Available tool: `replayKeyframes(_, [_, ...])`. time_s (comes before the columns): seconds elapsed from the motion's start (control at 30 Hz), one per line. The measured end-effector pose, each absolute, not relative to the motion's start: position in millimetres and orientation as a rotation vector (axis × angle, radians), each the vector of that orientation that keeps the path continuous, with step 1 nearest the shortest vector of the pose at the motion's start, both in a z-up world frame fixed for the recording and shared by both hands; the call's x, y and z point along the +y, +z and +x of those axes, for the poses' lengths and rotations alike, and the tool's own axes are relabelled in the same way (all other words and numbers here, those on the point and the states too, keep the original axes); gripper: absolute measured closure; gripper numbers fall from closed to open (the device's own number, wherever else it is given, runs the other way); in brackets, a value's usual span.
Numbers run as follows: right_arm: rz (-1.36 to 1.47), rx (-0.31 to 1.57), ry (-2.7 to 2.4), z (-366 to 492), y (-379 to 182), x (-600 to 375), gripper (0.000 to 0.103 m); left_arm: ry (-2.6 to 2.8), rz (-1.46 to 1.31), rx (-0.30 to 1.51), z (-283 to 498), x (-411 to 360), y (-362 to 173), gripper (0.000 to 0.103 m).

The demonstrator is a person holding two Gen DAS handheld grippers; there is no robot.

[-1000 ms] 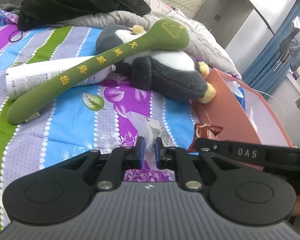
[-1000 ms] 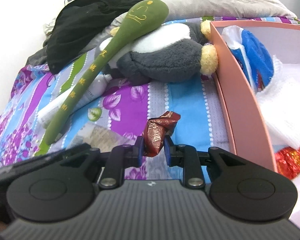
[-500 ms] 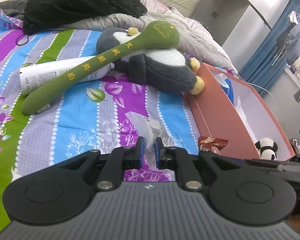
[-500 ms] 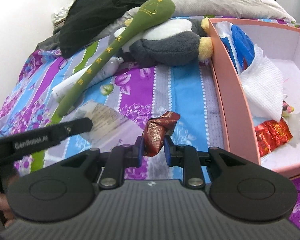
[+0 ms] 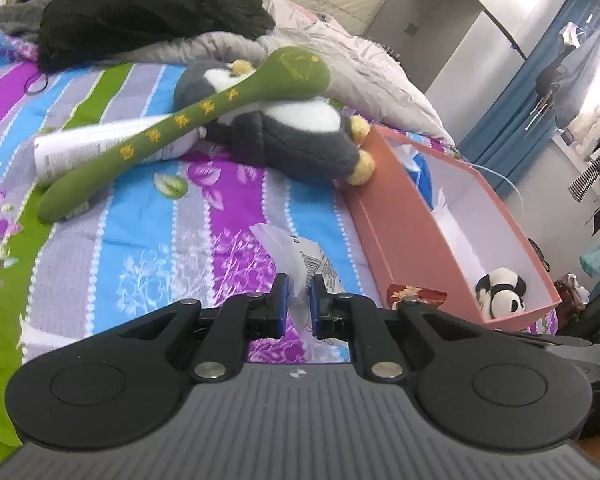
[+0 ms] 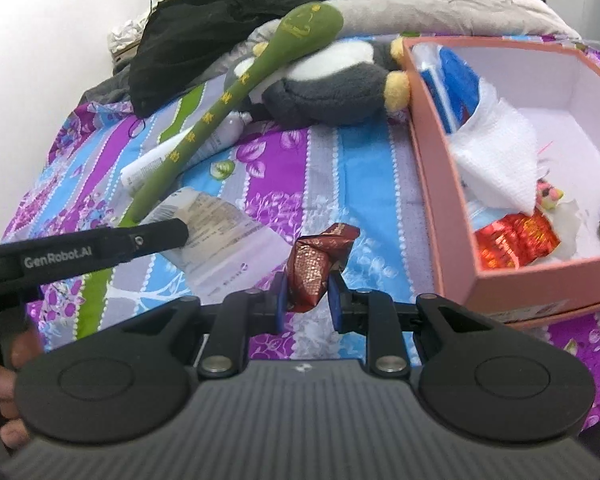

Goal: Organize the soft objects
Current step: 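Carry the packet with the left tool while the right tool carries the wrapper over the box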

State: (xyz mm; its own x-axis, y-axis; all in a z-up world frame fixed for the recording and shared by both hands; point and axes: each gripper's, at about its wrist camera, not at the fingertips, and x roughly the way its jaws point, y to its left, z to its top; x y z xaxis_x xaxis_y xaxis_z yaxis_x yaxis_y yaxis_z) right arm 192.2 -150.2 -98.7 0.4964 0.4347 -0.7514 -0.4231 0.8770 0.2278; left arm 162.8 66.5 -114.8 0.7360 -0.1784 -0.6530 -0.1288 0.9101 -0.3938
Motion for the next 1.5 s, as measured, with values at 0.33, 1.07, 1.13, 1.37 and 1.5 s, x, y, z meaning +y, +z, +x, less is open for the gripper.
replayKeyframes(0.33, [0.018,0.799,0.526,204.9,-55.2,-163.2,0.078,-0.075,-0.366,0.705,189.2,42.4,-65.7,0.090])
replayKeyframes(1.07, [-0.003,0.669,0.422,243.0,11.3,-235.2,0.078,-0.245,-0.336,0.651,256.6,-28.8,12.2,0.090])
replayKeyframes(1.13, [0.001,0.678,0.400,245.9,6.4,-245.4,0.078,-0.258,-0.333,0.667,263.0,-38.5,6.1,0.090])
replayKeyframes(1.37, [0.016,0.745,0.345,258.8,-26.5,-277.0,0.078,-0.288,-0.334,0.768,293.5,-71.3,-29.9,0.090])
replayKeyframes(1.5, [0.036,0.794,0.324,269.4,-49.9,-292.6,0.078,-0.295,-0.322,0.836,313.0,-89.0,-54.8,0.090])
